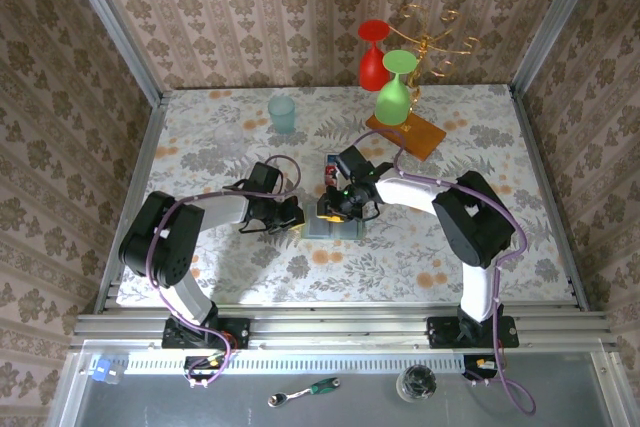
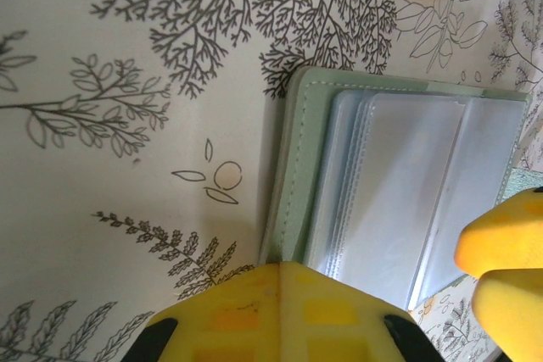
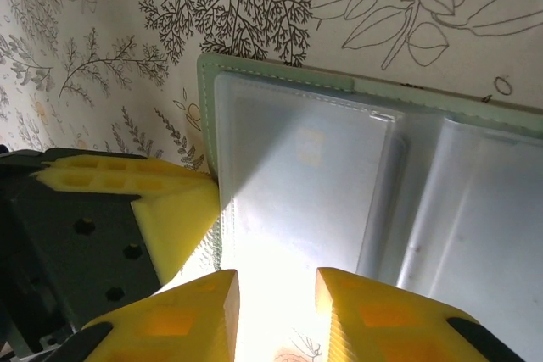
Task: Take the credit cards out of the card holder
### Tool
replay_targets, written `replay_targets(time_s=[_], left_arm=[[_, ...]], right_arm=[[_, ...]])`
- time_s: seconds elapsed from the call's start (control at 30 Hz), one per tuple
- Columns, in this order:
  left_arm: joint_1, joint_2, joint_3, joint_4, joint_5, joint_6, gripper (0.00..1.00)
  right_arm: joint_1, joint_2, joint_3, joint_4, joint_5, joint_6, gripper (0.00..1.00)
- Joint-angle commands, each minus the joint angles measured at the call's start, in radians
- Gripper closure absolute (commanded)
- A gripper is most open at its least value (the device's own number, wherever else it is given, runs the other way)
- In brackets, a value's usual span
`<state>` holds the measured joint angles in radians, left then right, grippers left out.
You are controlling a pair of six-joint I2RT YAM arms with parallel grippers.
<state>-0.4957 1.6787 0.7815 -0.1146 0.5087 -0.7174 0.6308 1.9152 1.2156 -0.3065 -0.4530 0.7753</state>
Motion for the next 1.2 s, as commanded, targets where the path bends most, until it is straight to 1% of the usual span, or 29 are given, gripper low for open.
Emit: replay_targets(time_s=[0.0, 0.6, 0.93, 1.17], left_arm=[[0.000, 0.004, -0.031, -0.008, 0.002, 0.000, 0.97], [0.002, -0.013, -0.050, -0.011, -0.003, 0.005, 0.97], [0.008, -0.012, -0.052, -0.023, -0.006, 0.010, 0.97], [0.012, -0.013, -0.053, -0.031, -0.008, 0.013, 0.97]], right_arm=[[0.010, 0.016, 0.012, 0.027, -0.029, 0.037, 0.69], [0.015, 0.048, -0.001, 0.027, -0.006, 0.039, 0.69], [0.014, 0.002, -0.020, -0.044, 0.084, 0.021, 0.69], [0.010, -0.017, -0.035, -0.055, 0.091, 0.015, 0.69]])
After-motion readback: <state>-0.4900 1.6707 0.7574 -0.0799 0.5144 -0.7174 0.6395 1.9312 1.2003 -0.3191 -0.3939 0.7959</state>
